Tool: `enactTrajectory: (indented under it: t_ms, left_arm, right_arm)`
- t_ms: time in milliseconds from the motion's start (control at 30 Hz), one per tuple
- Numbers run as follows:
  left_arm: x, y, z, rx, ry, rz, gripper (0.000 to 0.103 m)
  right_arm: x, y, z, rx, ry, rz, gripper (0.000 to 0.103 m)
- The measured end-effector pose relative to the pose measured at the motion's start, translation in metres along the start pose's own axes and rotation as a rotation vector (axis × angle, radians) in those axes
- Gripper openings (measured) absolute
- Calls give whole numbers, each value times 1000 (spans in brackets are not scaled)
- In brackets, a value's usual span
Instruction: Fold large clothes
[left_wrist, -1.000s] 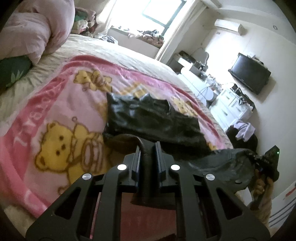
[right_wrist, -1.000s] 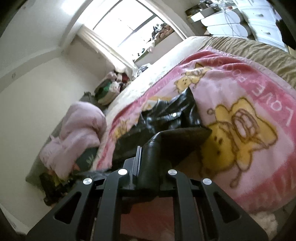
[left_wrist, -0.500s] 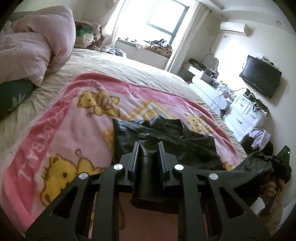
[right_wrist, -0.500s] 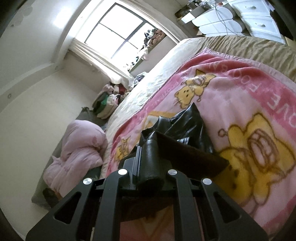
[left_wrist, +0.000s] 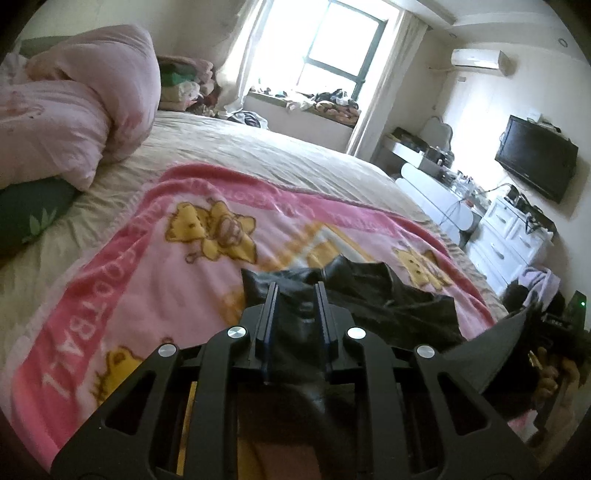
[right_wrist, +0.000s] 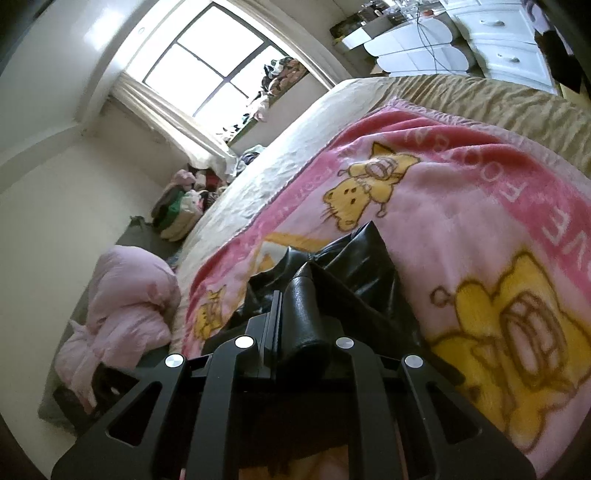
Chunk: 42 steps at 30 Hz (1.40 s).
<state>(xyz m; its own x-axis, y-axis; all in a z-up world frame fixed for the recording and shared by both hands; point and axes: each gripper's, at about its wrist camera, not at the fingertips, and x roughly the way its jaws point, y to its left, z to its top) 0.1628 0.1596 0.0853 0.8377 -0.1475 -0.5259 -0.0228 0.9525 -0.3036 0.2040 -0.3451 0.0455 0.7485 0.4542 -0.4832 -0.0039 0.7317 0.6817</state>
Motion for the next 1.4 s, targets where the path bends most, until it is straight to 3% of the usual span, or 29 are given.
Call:
enactTrajectory:
  t_ms: [567,667,733,800,1000,1067,1100,1133,1200,1267,1367,1400]
  left_arm:
    - [46,25,-3,-45,8,-31,12]
    - [42,31,-9,-35,10,-54,20]
    - [39,27,-15,17,37,-91,41]
    - [36,17,-23,96,75,-123,52]
    - [31,-33,-43,328,97,-218,55]
    - [36,-50,-54,420,111,-198,66]
    - [41,-54,-58,459,114,-175,74]
    - [46,-60,-62,497,120,-158,74]
    - [60,-67,-70,554,164,-169,74]
    - [71,-72,-75,582,206,-215,74]
    - [86,-78,-82,647,226,-172,73]
    - [89,-80,-84,669,229,-156,60]
  right_arm:
    - [82,-17,8,-6,49,-132,13]
    - [90,-22,10,2,62,-139,15]
    - [98,-25,13,12,77,-148,16]
    - [106,-27,15,12,94,-162,17]
    - [112,-32,15,26,114,-137,31]
    - [108,-29,17,23,115,-120,35]
    - [104,-27,18,27,112,-95,43]
    - [101,-26,19,30,102,-87,55]
    - [94,-21,21,18,69,-100,70]
    - [86,-16,23,-16,48,-116,71]
    - [80,-13,25,-54,46,-121,76]
    - [78,-12,26,-66,44,-125,77]
